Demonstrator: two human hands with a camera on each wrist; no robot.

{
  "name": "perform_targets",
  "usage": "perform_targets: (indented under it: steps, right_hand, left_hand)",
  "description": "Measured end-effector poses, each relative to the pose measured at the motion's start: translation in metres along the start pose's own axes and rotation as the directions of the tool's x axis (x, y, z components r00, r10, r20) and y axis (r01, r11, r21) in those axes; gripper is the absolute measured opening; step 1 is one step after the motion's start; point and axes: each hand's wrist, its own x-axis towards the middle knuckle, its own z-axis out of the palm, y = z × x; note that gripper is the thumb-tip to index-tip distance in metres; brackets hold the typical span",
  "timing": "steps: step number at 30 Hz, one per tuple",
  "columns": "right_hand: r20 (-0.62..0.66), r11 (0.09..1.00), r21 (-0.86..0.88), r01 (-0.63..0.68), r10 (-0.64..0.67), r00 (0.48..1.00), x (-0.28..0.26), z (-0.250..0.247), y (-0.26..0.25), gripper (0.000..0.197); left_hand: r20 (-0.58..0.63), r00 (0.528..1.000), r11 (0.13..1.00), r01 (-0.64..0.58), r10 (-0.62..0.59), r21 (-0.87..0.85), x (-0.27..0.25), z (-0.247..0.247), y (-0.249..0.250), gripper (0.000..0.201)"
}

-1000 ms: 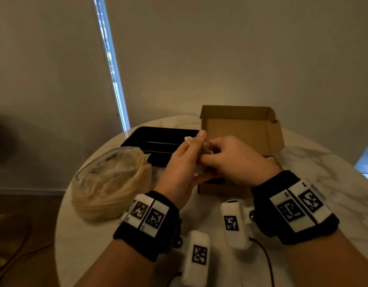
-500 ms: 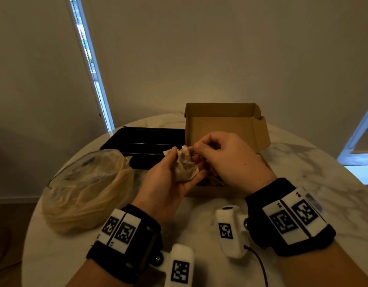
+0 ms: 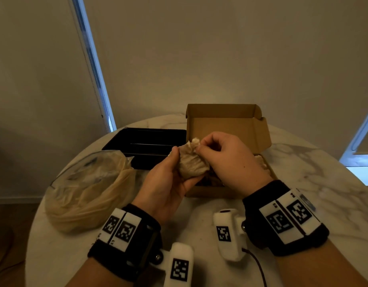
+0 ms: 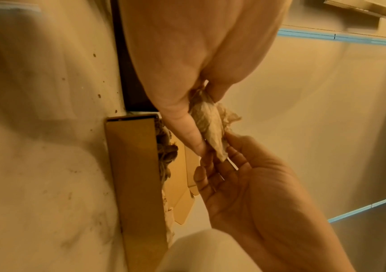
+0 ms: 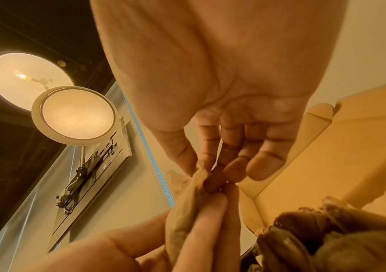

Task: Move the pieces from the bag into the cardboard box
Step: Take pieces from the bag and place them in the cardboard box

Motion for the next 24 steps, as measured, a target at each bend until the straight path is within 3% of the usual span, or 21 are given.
perform_targets:
  steps: [4, 8, 12, 17, 22, 24]
  right_hand:
    - [-0.043, 1.000, 0.013, 0.019, -0.018, 0.999, 0.001, -0.001, 0.001, 0.013]
    - [-0.016, 0.997, 0.069, -0.038, 0.039, 0.999, 0.000, 0.000, -0.001, 0.027]
    - [-0.064, 0.995, 0.096, -0.022, 0.028, 0.998, 0.002, -0.003, 0.001, 0.016]
    - [-0.124, 0.948, 0.311, -0.063, 0.106, 0.987, 0.005, -0.011, -0.001, 0.011]
    - [-0.005, 0.930, 0.345, -0.125, 0.135, 0.991, 0.003, -0.011, -0.002, 0.010]
    - [0.036, 0.927, 0.348, -0.138, 0.134, 0.990, 0.002, -0.011, -0.003, 0.010]
  left_hand:
    - [0.007, 1.000, 1.000, -0.014, 0.014, 0.001, 0.001, -0.002, 0.001, 0.042]
    - [0.026, 0.998, 0.998, -0.063, 0.063, 0.002, 0.001, -0.004, -0.002, 0.035]
    - [0.013, 0.997, 0.996, -0.082, 0.082, 0.022, 0.002, -0.004, -0.003, 0.032]
    - [-0.051, 0.994, 0.995, -0.100, 0.099, 0.001, 0.002, -0.004, 0.002, 0.030]
    - [0.064, 0.996, 0.965, -0.077, 0.063, 0.250, -0.004, -0.003, 0.003, 0.052]
    - [0.093, 0.995, 0.950, -0.058, 0.031, 0.306, -0.006, -0.001, 0.002, 0.047]
